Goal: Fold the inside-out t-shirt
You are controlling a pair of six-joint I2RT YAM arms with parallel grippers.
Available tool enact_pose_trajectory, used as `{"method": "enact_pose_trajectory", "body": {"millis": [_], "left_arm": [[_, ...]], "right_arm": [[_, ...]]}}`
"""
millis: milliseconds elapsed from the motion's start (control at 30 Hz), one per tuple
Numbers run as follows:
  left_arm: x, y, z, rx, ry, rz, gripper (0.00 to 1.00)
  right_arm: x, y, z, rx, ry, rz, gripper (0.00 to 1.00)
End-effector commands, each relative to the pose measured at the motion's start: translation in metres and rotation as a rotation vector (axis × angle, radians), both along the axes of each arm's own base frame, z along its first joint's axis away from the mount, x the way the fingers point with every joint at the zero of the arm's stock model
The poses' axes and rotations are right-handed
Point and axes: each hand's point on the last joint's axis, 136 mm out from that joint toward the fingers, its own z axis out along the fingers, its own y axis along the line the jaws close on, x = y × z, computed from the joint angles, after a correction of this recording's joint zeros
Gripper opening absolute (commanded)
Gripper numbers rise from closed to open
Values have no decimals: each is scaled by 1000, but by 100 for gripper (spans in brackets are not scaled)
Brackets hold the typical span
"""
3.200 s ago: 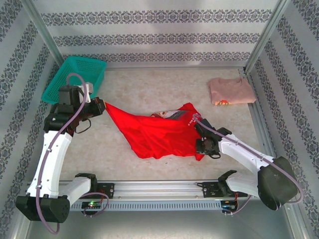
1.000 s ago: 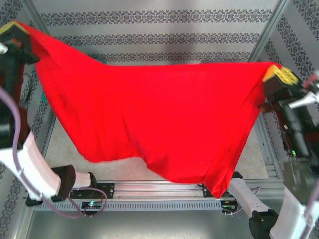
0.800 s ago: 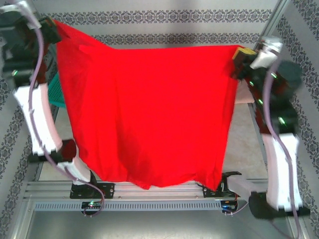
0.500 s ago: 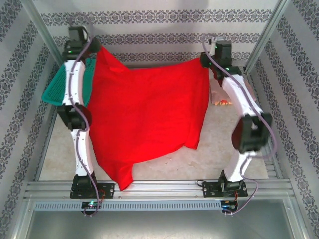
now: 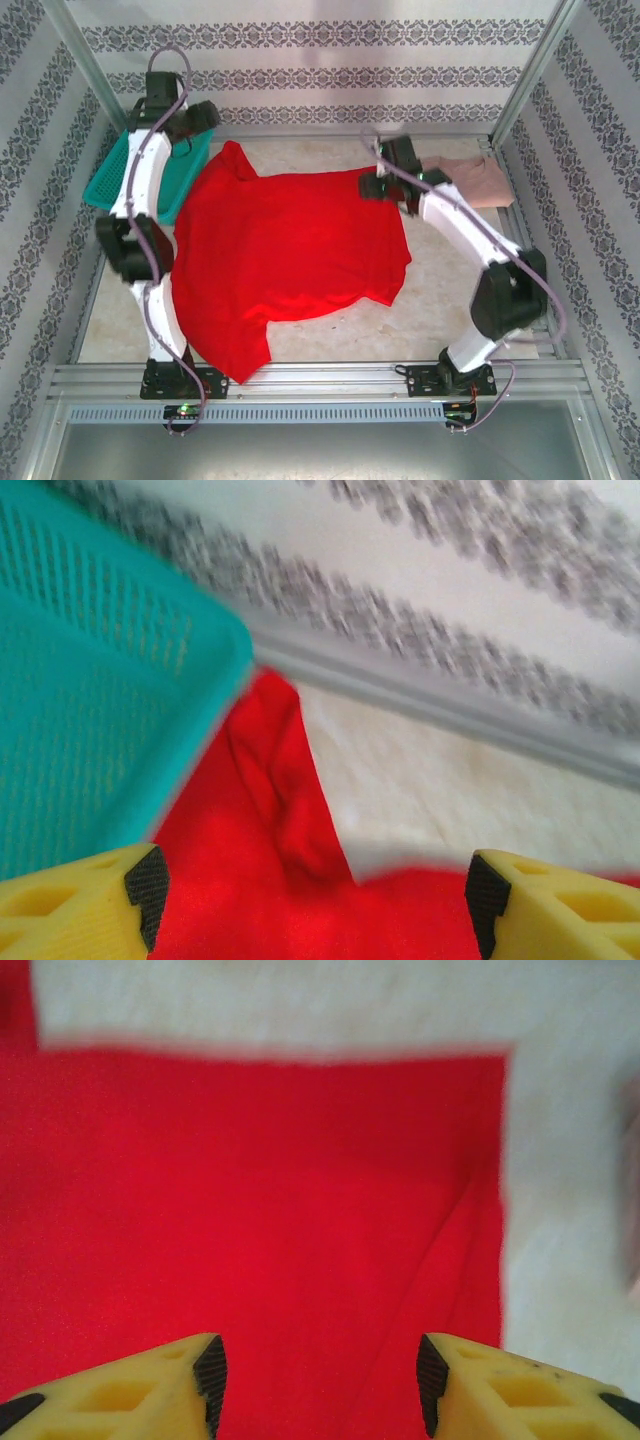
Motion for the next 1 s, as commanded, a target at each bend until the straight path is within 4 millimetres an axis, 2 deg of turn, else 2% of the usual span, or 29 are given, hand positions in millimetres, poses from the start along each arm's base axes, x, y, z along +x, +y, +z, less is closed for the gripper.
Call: {"method": "enact_pose_trajectory", "body": {"millis": [0, 100, 167, 267, 433, 533, 633, 733, 833, 967], "left_arm": [[-68, -73, -12, -137, -27, -117, 81], [-130, -101, -71, -218, 74, -153, 81], [-166, -118, -108, -236, 152, -188, 81], [-202, -147, -140, -240, 229, -283, 81], [-229, -200, -160, -214, 266, -460, 81], [-245, -228, -168, -175, 266, -581, 80], [-273, -269, -165, -76, 150, -814, 76], [-292, -301, -172, 124, 6, -999, 75], [-292, -325, -186, 218, -59, -1089, 75], [-293, -356, -207, 331, -88, -1196, 74]], "right_arm": [[-96, -17, -68, -118, 264, -91, 57], [-146, -9, -97, -157, 303, -98, 57], [-159, -7, -113, -182, 319, -106, 55], [-165, -4, -131, -208, 345, -117, 51], [-158, 5, -147, -191, 340, -131, 41], [-154, 1, -153, -218, 344, -140, 29], [-149, -10, -154, -222, 353, -154, 13], [-144, -11, -145, -146, 348, -136, 0], [-141, -5, -135, -19, 346, -107, 0], [-141, -6, -128, 93, 371, -106, 0]]}}
